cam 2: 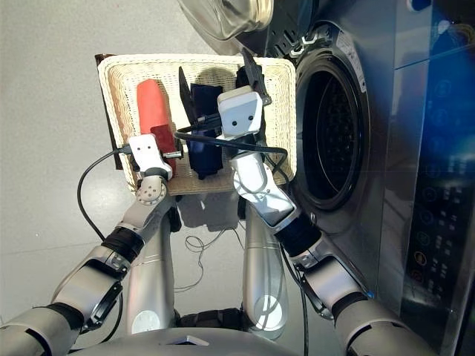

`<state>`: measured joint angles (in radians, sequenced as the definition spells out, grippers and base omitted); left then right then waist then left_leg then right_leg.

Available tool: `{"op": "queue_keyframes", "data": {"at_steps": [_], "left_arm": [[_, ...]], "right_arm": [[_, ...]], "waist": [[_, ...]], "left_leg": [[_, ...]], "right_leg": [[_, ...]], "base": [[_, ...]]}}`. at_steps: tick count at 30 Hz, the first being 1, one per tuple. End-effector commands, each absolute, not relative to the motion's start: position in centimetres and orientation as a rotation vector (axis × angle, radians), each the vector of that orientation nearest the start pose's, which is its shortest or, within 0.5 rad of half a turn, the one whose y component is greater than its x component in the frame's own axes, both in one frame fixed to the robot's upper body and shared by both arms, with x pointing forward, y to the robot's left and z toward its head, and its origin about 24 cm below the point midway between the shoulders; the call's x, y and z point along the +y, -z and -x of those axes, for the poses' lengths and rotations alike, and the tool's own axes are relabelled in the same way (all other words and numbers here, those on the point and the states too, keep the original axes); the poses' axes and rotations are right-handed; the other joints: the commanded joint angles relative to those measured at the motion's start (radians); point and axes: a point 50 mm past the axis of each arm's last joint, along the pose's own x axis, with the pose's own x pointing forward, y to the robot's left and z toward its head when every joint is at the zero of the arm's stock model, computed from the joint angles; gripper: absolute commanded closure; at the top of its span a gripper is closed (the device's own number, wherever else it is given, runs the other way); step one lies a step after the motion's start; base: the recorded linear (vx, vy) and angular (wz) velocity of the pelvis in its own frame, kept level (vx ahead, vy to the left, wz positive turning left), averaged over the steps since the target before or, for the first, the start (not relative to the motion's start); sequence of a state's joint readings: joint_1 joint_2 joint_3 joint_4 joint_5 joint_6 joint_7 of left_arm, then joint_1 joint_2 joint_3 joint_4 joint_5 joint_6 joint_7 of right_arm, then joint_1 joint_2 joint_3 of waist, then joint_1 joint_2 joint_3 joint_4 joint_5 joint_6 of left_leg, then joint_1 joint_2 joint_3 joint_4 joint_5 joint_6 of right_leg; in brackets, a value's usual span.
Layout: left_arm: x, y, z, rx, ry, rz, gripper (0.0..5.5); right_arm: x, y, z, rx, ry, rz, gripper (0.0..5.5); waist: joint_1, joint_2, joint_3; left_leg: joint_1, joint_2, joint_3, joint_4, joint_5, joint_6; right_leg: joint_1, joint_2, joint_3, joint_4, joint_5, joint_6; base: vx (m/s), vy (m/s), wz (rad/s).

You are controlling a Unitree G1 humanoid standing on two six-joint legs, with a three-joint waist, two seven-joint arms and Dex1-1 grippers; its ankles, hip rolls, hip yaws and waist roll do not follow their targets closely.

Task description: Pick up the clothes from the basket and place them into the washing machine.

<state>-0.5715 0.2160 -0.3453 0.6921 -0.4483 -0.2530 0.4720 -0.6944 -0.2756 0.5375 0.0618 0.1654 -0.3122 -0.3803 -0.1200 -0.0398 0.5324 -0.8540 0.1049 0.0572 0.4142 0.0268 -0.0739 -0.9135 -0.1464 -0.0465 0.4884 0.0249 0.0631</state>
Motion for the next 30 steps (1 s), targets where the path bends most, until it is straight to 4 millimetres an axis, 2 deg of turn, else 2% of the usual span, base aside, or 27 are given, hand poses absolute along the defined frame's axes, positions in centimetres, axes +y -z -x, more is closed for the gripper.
{"op": "queue_keyframes", "data": {"at_steps": [1, 4, 6, 9, 20, 27, 28, 29, 30], "left_arm": [[15.3, -4.0, -33.4, 0.021, -0.230, 0.067, 0.00], [15.5, -2.8, -32.8, 0.059, -0.212, 0.035, 0.00], [16.1, -2.3, -32.5, 0.076, -0.224, 0.008, 0.00], [16.8, -1.4, -32.0, 0.108, -0.247, 0.018, 0.00], [16.6, -2.1, -32.6, 0.088, -0.209, -0.021, 0.00], [16.4, -2.5, -32.9, 0.073, -0.187, -0.064, 0.00], [16.2, -2.8, -33.1, 0.062, -0.175, -0.088, 0.37], [16.1, -2.9, -33.2, 0.054, -0.168, -0.098, 2.72], [16.0, -3.0, -33.2, 0.051, -0.166, -0.097, 4.18]], "right_arm": [[-4.7, -25.7, -27.2, -1.047, -0.371, -0.031, 0.00], [-5.1, -26.2, -26.7, -1.082, -0.376, -0.034, 0.00], [-5.0, -26.4, -26.5, -1.102, -0.388, -0.008, 0.00], [-5.1, -26.5, -26.3, -1.113, -0.395, 0.009, 0.00], [-5.1, -27.0, -25.9, -1.136, -0.429, 0.019, 0.00], [-5.0, -27.0, -25.7, -1.138, -0.455, 0.014, 0.00], [-5.0, -27.0, -25.7, -1.140, -0.459, 0.015, 0.00], [-4.9, -27.0, -25.7, -1.140, -0.462, 0.016, 0.00], [-4.9, -27.0, -25.6, -1.141, -0.465, 0.015, 0.00]], "waist": [[-0.007, 0.026, -0.012], [-0.004, 0.036, -0.012], [-0.002, 0.040, -0.012], [-0.002, 0.041, -0.012], [-0.004, 0.047, -0.012], [-0.005, 0.046, -0.012], [-0.006, 0.046, -0.012], [-0.006, 0.045, -0.012], [-0.007, 0.046, -0.012]], "left_leg": [[-0.028, -0.030, 0.029, 0.087, -0.102, 0.036], [-0.063, -0.030, 0.029, 0.104, -0.104, 0.036], [-0.081, -0.036, 0.030, 0.117, -0.110, 0.040], [-0.104, -0.034, 0.036, 0.138, -0.118, 0.046], [-0.181, -0.034, 0.043, 0.174, -0.120, 0.056], [-0.198, -0.032, 0.038, 0.175, -0.112, 0.055], [-0.199, -0.032, 0.037, 0.176, -0.111, 0.054], [-0.199, -0.032, 0.036, 0.177, -0.111, 0.054], [-0.198, -0.031, 0.038, 0.174, -0.110, 0.053]], "right_leg": [[-0.051, 0.022, 0.038, 0.035, -0.030, 0.034], [-0.089, 0.023, 0.042, 0.057, -0.034, 0.035], [-0.110, 0.026, 0.054, 0.066, -0.030, 0.037], [-0.134, 0.027, 0.063, 0.073, -0.027, 0.038], [-0.207, 0.032, 0.075, 0.092, -0.012, 0.043], [-0.215, 0.034, 0.079, 0.083, -0.004, 0.044], [-0.215, 0.033, 0.078, 0.084, -0.003, 0.044], [-0.215, 0.034, 0.078, 0.082, -0.002, 0.044], [-0.214, 0.035, 0.079, 0.080, -0.001, 0.044]], "base": [[0.000, 0.000, 0.000], [0.000, 0.000, 0.000], [0.000, 0.000, 0.000], [0.000, 0.000, 0.000], [-0.029, 0.015, -0.025], [-0.007, 0.002, -0.010], [0.000, 0.000, 0.000], [0.000, 0.000, 0.000], [0.000, 0.000, 0.000]]}}
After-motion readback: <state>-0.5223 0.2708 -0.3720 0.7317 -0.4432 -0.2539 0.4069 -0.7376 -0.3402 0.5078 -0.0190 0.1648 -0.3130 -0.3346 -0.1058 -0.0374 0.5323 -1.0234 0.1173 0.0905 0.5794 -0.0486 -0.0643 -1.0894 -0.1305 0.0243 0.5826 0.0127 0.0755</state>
